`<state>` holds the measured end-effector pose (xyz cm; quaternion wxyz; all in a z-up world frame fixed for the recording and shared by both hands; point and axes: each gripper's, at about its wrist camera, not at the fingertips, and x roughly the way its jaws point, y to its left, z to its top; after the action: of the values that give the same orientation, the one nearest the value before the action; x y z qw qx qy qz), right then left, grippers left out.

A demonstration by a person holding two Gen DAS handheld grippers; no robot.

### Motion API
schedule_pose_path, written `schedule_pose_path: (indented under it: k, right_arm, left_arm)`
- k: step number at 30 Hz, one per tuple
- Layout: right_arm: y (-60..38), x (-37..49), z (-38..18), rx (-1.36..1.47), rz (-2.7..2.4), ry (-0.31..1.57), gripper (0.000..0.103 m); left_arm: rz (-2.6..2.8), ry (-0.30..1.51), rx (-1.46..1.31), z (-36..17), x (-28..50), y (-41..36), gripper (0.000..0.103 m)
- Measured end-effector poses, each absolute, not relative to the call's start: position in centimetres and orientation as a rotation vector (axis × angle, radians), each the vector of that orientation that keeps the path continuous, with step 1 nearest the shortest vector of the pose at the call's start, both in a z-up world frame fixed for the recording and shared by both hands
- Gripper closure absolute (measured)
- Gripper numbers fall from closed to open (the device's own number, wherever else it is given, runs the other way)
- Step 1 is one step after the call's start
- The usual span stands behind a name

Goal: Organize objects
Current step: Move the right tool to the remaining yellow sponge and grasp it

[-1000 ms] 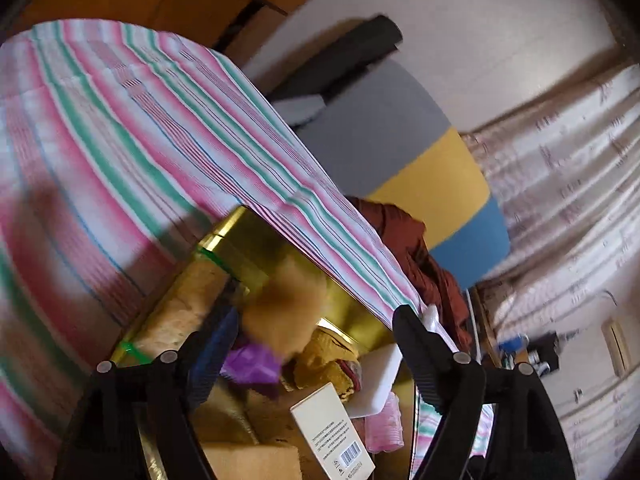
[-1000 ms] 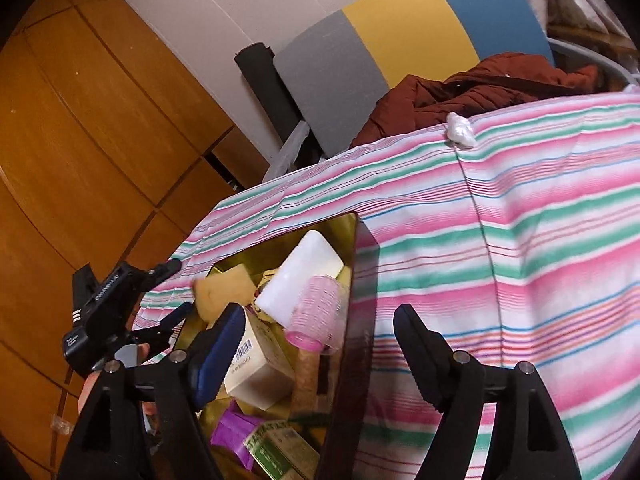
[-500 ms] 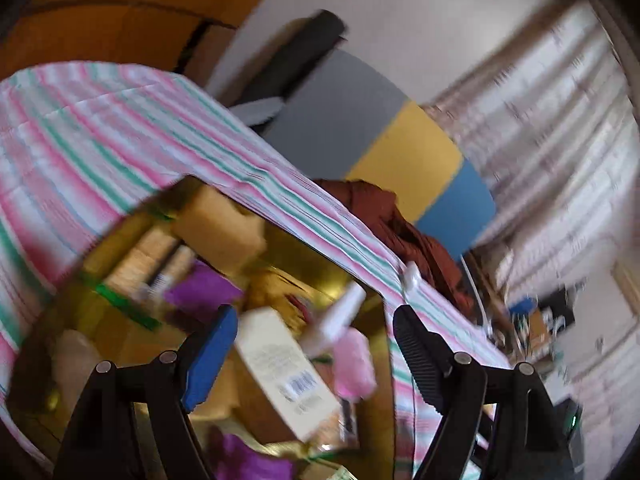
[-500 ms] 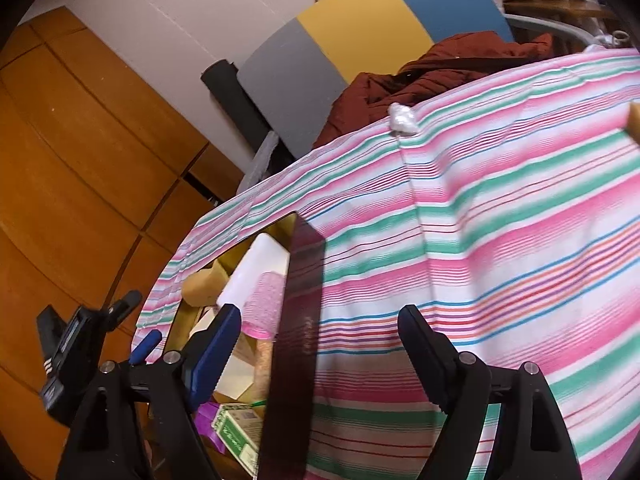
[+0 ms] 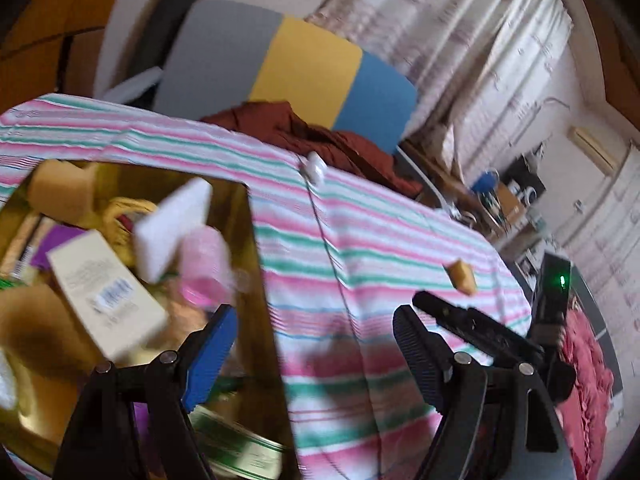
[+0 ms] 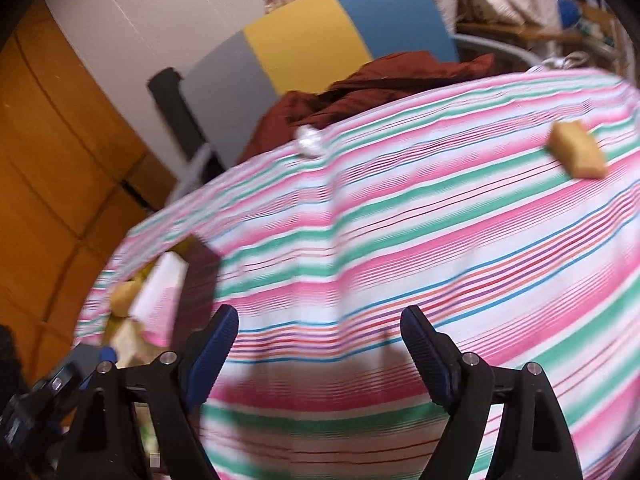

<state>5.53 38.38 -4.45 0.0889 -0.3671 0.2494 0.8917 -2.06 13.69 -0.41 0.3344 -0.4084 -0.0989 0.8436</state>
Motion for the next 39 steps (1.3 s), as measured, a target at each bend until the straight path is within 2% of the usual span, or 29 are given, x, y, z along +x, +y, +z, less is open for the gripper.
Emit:
schedule_pose_path:
  k: [12, 22, 27, 31, 39]
  right_arm:
    - [45.5, 6.1, -5.3, -1.061, 2.536, 0.611, 0.017]
    - [51.1, 6.1, -5.6, -1.022, 2.457, 0.529, 0.017]
    - [54.9, 5.8, -5.3, -0.932, 2.416, 0.470, 0.017]
    - [58.4, 4.8, -5.3, -0.899, 2.372, 0.494, 0.017]
    - [62.3, 2.9, -6.9, -0.928, 2.361, 0.462, 0.016]
  left_arm:
    - [2.078, -0.093, -1.127, -1.7, 0.0, 20.7, 0.021]
    - [1.978, -0.025, -1.202, -3.2, 0.7, 25.9, 0.022]
    - [1.960, 0.001, -1.232, -3.8, 0.6, 27.3, 0.021]
    - [1.956, 0.007, -1.251, -4.2, 0.2, 27.8, 0.021]
    - [1.944, 0.024, -1.262, -4.4, -0.4, 29.1, 0.021]
